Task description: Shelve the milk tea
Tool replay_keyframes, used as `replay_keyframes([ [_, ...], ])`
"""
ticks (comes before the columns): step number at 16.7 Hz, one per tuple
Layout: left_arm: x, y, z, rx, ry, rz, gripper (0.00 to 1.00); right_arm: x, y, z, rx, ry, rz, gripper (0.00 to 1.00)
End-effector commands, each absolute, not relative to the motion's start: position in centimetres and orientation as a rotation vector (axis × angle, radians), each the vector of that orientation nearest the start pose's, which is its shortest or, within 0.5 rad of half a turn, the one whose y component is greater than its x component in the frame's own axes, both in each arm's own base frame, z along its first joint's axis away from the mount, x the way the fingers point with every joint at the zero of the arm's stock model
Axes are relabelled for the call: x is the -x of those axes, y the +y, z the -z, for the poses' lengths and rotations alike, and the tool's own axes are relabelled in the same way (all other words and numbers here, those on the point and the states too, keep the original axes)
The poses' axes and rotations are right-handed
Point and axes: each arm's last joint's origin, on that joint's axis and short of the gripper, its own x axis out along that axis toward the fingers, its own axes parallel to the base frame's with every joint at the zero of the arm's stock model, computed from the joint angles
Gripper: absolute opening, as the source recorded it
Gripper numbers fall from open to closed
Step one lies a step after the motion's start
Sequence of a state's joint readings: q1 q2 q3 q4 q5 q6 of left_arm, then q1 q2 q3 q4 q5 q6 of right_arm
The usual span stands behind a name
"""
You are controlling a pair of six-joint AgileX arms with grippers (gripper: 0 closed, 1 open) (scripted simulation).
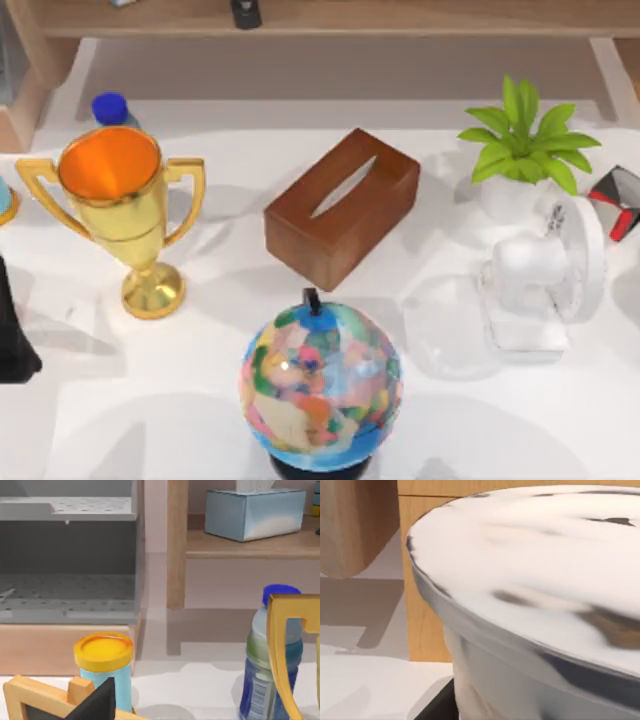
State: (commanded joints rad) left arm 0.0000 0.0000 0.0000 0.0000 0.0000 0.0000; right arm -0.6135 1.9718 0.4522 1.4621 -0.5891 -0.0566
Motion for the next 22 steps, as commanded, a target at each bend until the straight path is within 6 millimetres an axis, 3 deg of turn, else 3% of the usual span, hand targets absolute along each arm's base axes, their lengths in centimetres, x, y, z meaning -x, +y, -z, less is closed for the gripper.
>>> replay_keyframes([
  [5, -10.6, -0.1, -16.0, 0.000, 0.000, 0.000, 1.00, -29.3, -11.5, -13.3, 0.069, -0.044, -0.112, 0.00],
  [15, -10.6, -0.1, -16.0, 0.000, 0.000, 0.000, 1.00, -37.5, 3.2, -22.4, -0.007, -0.093, -0.239, 0.00],
  [22, -10.6, -0.1, -16.0, 0.000, 0.000, 0.000, 1.00, -40.8, 11.6, -25.8, -0.018, 0.040, -0.116, 0.00],
])
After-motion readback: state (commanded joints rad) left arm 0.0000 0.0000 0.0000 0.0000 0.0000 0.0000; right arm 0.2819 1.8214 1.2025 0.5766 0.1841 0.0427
